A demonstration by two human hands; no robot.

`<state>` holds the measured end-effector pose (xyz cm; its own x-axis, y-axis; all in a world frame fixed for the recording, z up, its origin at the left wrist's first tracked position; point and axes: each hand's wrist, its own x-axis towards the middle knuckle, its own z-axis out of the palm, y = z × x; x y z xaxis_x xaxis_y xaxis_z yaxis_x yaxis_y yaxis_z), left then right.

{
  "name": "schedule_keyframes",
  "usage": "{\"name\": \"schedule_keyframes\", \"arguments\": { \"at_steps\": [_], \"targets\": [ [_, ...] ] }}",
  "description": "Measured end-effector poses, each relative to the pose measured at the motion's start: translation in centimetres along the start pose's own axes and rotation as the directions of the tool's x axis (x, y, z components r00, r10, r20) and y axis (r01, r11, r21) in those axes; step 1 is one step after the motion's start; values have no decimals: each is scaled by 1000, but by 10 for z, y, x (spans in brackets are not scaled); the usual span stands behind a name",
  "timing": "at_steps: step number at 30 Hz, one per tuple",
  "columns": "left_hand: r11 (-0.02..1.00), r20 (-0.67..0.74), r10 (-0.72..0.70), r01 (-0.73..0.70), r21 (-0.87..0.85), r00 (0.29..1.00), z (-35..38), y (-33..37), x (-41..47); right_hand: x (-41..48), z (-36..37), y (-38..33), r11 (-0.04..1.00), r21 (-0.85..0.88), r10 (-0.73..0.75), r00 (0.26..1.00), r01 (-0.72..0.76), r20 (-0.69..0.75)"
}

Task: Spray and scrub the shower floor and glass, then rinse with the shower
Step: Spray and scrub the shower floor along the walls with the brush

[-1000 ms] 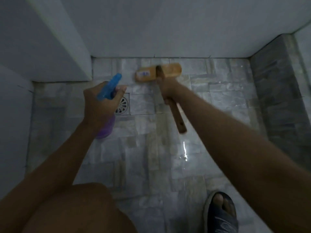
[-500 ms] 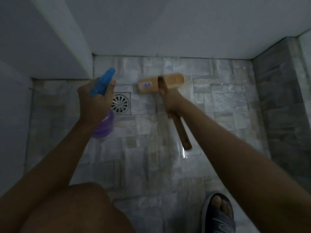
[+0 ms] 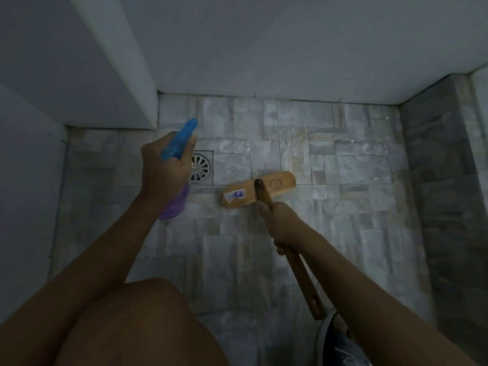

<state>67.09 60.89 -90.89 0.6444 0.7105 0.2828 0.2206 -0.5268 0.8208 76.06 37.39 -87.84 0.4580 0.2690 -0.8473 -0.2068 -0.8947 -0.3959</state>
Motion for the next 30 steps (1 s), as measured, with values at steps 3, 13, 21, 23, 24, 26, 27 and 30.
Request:
{"name": "schedule_keyframes", "arguments": {
  "at_steps": [3, 13, 21, 23, 24, 26, 27, 30],
  "targets": [
    [999, 8, 36, -36, -6, 999, 0, 3, -4, 33, -16, -41, 987, -55, -151, 987, 148, -57],
    [1000, -29, -17, 17, 1, 999, -1, 4, -4, 70, -34, -102, 967, -172, -218, 961, 189, -170],
    [998, 220, 60, -65, 17, 974, 18, 24, -12, -18, 1, 45, 993, 120, 4, 997, 4, -71],
    [999, 305, 41, -35, -25, 952, 29, 27, -19, -36, 0, 80, 977, 183, 126, 990, -114, -57],
    [998, 353, 48, -34, -47, 934, 41, 34, -21, -42, -5, 100, 961, 232, 172, 983, -152, -68],
    [998, 418, 50, -31, -53, 907, 63, 51, -26, -52, -10, 134, 926, 329, 229, 967, -183, -107],
    [997, 447, 67, -42, -65, 892, 76, 63, -29, -58, -12, 150, 914, 362, 247, 960, -185, -134],
    [989, 542, 117, -50, -138, 832, 113, 98, -45, -75, -22, 184, 907, 376, 279, 941, -191, -193]
  ]
}}
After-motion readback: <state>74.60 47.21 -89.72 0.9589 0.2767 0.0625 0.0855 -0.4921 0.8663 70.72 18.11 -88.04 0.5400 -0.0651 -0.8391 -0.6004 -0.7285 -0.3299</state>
